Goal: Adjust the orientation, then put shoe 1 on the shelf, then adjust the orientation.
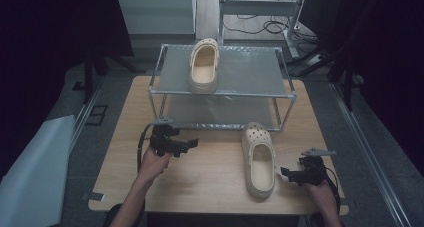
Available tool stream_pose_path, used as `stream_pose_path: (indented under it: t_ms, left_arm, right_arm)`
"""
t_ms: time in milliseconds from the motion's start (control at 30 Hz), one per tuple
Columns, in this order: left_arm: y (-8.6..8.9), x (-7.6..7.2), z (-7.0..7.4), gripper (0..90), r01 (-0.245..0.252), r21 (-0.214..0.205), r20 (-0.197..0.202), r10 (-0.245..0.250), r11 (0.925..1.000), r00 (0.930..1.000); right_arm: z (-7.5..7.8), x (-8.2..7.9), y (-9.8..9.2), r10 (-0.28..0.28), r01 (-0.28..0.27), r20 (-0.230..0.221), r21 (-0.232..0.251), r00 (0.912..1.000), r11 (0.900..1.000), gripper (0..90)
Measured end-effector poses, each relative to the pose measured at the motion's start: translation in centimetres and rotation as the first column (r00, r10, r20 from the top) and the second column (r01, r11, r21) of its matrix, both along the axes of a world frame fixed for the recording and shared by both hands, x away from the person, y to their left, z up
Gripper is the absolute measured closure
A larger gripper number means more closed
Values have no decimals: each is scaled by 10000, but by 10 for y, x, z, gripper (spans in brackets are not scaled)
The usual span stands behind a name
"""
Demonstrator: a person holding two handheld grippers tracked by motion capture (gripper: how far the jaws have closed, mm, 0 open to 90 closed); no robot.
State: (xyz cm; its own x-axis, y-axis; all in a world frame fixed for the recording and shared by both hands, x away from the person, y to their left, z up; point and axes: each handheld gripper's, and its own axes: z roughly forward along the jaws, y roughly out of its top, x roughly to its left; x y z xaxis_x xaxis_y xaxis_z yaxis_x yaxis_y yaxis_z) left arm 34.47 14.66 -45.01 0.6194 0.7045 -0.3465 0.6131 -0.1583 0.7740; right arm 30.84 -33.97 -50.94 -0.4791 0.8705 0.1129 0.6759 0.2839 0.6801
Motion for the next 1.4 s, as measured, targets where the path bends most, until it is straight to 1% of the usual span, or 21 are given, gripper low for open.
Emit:
stream_pose_path:
  t_ms: [133, 233, 267, 300, 333, 433, 467, 533, 567, 633, 800, 900, 1067, 1100, 1200, 1367, 1400]
  left_arm:
    - [-2, -7, -15, 6, -140, 553, 103, 135, 9984, 9999]
    - [-5, -13, -26, 0, -330, 1146, 229, 306, 9929, 9993]
    - [-6, -15, -30, 0, -444, 1437, 313, 403, 9886, 9987]
    - [-7, -18, -34, 0, -590, 1775, 405, 526, 9824, 9978]
    - [-8, -19, -37, 0, -625, 1942, 421, 554, 9790, 9976]
    - [-13, -24, -45, 0, -600, 2592, 533, 478, 9640, 9974]
    - [-15, -25, -46, 0, -597, 2834, 623, 438, 9571, 9971]
    - [-17, -27, -47, 0, -650, 3052, 763, 437, 9501, 9961]
    - [-17, -27, -47, 0, -694, 3081, 812, 464, 9488, 9956]
    - [-16, -28, -48, 0, -733, 3018, 836, 503, 9505, 9952]
    - [-13, -31, -51, 0, -817, 2900, 801, 609, 9535, 9949]
    - [-13, -32, -53, 0, -866, 3118, 843, 633, 9462, 9944]
    - [-14, -33, -53, 0, -898, 3065, 906, 649, 9476, 9938]
    - [-13, -33, -53, 0, -878, 3108, 896, 628, 9464, 9940]
    - [-13, -33, -54, 0, -855, 3127, 866, 613, 9460, 9944]
    - [-14, -34, -54, 0, -853, 3131, 931, 588, 9459, 9939]
    - [-14, -33, -54, 0, -841, 3097, 923, 581, 9471, 9940]
  right_arm:
    - [1, -1, 1, 140, -140, 105, 4, 9998, 9999, 83]
    - [1, -1, 1, 186, -185, 136, -27, 9997, 9998, 83]
    - [1, -1, 1, 177, -176, 136, -24, 9998, 9998, 83]
    - [1, -1, 1, 167, -167, 129, -26, 9998, 9999, 83]
    - [1, -1, 1, 149, -148, 115, -30, 9998, 9999, 83]
    - [0, 0, 1, 111, -111, 98, -49, 9999, 9999, 83]
    - [0, 0, 1, 101, -101, 89, -41, 9999, 9999, 83]
    - [0, 0, 0, 92, -92, 89, -44, 9999, 9999, 83]
    - [1, -1, 0, 72, -72, 101, -39, 9999, 10000, 83]
    - [1, -1, 0, 85, -85, 78, 8, 9999, 10000, 83]
    - [3, -1, 0, 37, -43, 255, 221, 9997, 9997, 99]
    - [3, -2, -1, -30, 25, 241, 214, 9997, 9998, 100]
    - [5, -4, -2, -128, 125, 185, 179, 9997, 9998, 100]
    - [6, -5, -2, -125, 122, 164, 136, 9998, 9998, 101]
    - [8, -6, -1, -98, 96, 170, 121, 9998, 9999, 104]
    - [14, -9, 0, -41, 36, 221, 261, 9997, 9997, 108]
    - [14, -9, 1, 3, -9, 242, 257, 9997, 9997, 108]
